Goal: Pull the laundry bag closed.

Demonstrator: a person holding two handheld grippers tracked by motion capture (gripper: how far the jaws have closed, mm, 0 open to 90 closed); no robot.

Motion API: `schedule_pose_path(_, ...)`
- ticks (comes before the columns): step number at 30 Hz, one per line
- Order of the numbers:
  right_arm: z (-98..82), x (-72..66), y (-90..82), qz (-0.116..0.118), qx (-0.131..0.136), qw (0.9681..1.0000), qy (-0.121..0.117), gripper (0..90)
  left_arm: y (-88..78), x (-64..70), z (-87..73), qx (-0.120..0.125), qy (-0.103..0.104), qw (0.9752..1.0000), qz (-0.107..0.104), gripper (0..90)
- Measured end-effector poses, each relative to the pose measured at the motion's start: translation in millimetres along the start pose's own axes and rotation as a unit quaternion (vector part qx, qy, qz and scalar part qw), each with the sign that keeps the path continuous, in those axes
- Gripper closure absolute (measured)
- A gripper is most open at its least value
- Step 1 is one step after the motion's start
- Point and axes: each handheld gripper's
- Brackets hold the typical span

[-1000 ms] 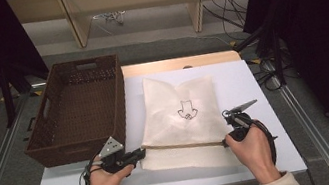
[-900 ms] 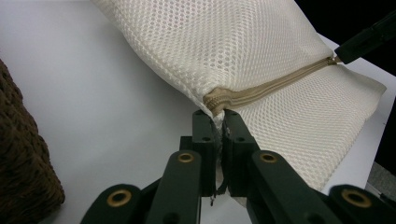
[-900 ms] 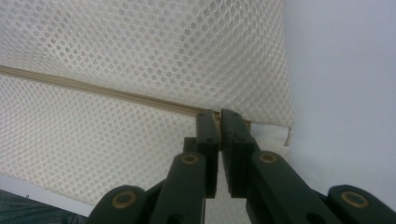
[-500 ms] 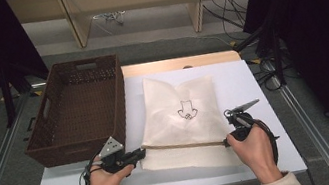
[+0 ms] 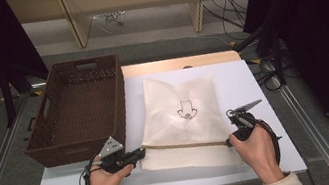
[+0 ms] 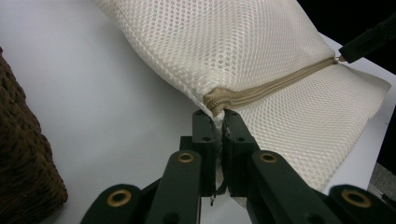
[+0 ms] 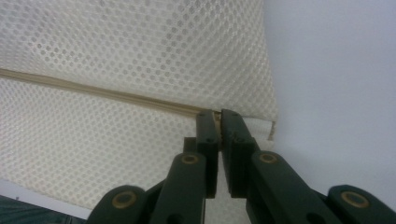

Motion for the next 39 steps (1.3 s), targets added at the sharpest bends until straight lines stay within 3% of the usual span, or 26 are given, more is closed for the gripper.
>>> schedule_pose_path(8,-0.6,2.3,0.3,-0.003,0.0,1.0,-0.005,87.6,-0.2,0.3,0.0,0.001,-0.001,1.0,0.0,85.0)
schedule_pose_path(10,-0.4,1.1,-1.1,-0.004,-0.005,0.9998,0.019,87.6,-0.7,-0.7,0.0,-0.001,0.001,1.0,0.002,85.0)
schedule_pose_path(12,-0.9,3.4,-1.5,-0.004,-0.005,0.9998,0.021,87.6,-0.3,-0.7,-0.1,-0.001,0.001,1.0,0.002,85.0)
schedule_pose_path(14,-1.3,6.1,-0.9,-0.004,0.0,1.0,0.005,87.6,-0.3,-0.4,-0.2,-0.002,0.003,1.0,0.002,85.0)
schedule_pose_path(19,-1.1,6.6,-0.8,0.001,-0.002,1.0,0.003,87.6,-0.3,-0.5,-0.2,-0.002,0.001,1.0,0.002,85.0)
schedule_pose_path(20,-1.7,5.1,-0.9,0.0,0.002,0.9999,0.016,87.6,-0.3,-0.4,-0.2,-0.001,0.001,1.0,0.002,85.0)
schedule_pose_path(21,-1.4,6.1,-0.9,-0.003,0.003,1.0,0.005,87.6,-0.3,-0.4,-0.3,-0.001,0.001,1.0,0.002,85.0)
schedule_pose_path(24,-1.1,6.5,-0.7,0.001,-0.002,1.0,0.004,87.6,-0.5,-0.5,-0.3,-0.002,0.001,1.0,0.002,85.0)
schedule_pose_path(26,-1.7,4.6,-0.6,-0.002,0.003,0.9998,0.02,87.6,-0.4,-0.4,-0.2,-0.001,0.001,1.0,0.002,85.0)
schedule_pose_path(27,-1.2,8.2,-0.2,-0.001,0.008,1.0,-0.004,87.6,-0.4,-0.5,-0.3,-0.001,0.001,1.0,0.002,85.0)
schedule_pose_path(29,-1.4,6.7,-1.4,0.001,0.002,1.0,0.009,87.6,-0.3,-0.5,-0.3,-0.001,0.001,1.0,0.002,85.0)
schedule_pose_path(34,-0.9,7.8,-1.4,0.004,-0.003,1.0,0.008,87.6,-0.4,-0.7,0.0,0.0,0.0,1.0,0.001,85.0)
schedule_pose_path(36,-1.5,9.2,-1.3,-0.007,0.003,1.0,0.002,87.6,-0.3,-0.6,-0.2,0.001,-0.003,1.0,0.001,85.0)
schedule_pose_path(37,-1.6,9.5,-1.0,-0.002,0.005,1.0,0.005,87.6,-0.3,-0.5,-0.2,0.001,-0.003,1.0,0.003,85.0)
schedule_pose_path(38,-1.5,7.0,-1.5,-0.001,0.0,0.9997,0.024,87.6,-0.4,-0.6,-0.2,0.0,-0.001,1.0,0.002,85.0)
schedule_pose_path(39,-1.7,7.2,-1.8,-0.004,0.001,0.9997,0.022,87.6,-0.3,-0.7,-0.2,-0.001,0.001,1.0,0.002,85.0)
Point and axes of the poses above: each handheld gripper's, and its own axes: y roughly forward along the jaws, z roughly out of its top, x roughly to its right, and after that the axes turned 1 degree about z, right-handed
